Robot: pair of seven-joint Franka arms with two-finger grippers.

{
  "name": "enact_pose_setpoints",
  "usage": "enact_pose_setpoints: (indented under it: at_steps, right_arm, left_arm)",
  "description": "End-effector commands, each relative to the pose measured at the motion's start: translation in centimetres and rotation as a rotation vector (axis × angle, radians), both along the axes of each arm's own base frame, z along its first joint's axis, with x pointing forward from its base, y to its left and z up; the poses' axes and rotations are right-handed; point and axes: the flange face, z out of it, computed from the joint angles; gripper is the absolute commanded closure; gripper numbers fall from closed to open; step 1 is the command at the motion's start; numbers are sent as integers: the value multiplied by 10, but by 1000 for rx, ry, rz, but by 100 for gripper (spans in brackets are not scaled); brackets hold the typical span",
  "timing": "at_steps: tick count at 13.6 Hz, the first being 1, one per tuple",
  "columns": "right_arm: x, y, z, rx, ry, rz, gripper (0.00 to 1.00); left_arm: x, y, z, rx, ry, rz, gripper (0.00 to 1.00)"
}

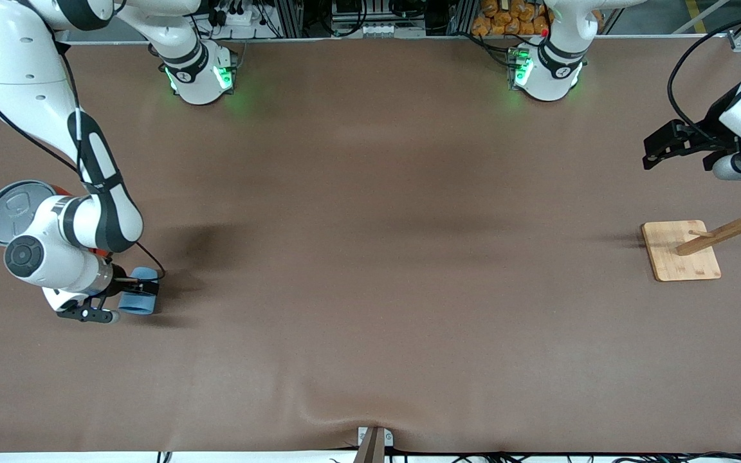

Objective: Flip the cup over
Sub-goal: 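Close the right gripper on the blue cup and lift it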

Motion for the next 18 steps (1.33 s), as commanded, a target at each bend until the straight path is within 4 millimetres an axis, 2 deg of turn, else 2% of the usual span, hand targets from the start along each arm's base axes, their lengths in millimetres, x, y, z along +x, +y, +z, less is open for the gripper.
enact_pose_setpoints:
  at_steps: [1, 2, 3, 4, 7, 8, 10, 12, 15, 18]
  right_arm:
    - [10, 0, 1, 11, -22, -9, 0]
    - [10, 0, 1, 11, -25, -9, 13]
    - [11, 1, 1, 11, -25, -7, 36]
    - [11, 3, 2, 11, -27, -3, 42]
    - [28, 16, 28, 4, -69, 30, 42]
    - [31, 25, 40, 8, -58, 49, 41]
    - [38, 57, 79, 15, -43, 170, 40]
    - [42, 95, 105, 21, -48, 321, 40]
    - [38, 166, 118, 28, -68, 687, 40]
    - [19, 253, 117, 47, -71, 1085, 40]
  left_arm:
    - [0, -2, 3, 3, -2, 3, 0]
    - [0, -3, 4, 3, -4, 1, 0]
    - [0, -1, 4, 3, -4, 3, 0]
    - [0, -1, 3, 3, -2, 3, 0]
    - [1, 1, 5, 3, -5, 4, 0]
    - [0, 1, 5, 3, -7, 4, 0]
    - [0, 2, 5, 3, -7, 6, 0]
    - [1, 1, 5, 0, -5, 7, 0]
    - [5, 0, 4, -7, -26, 7, 0]
    - [5, -1, 5, -7, -29, 4, 0]
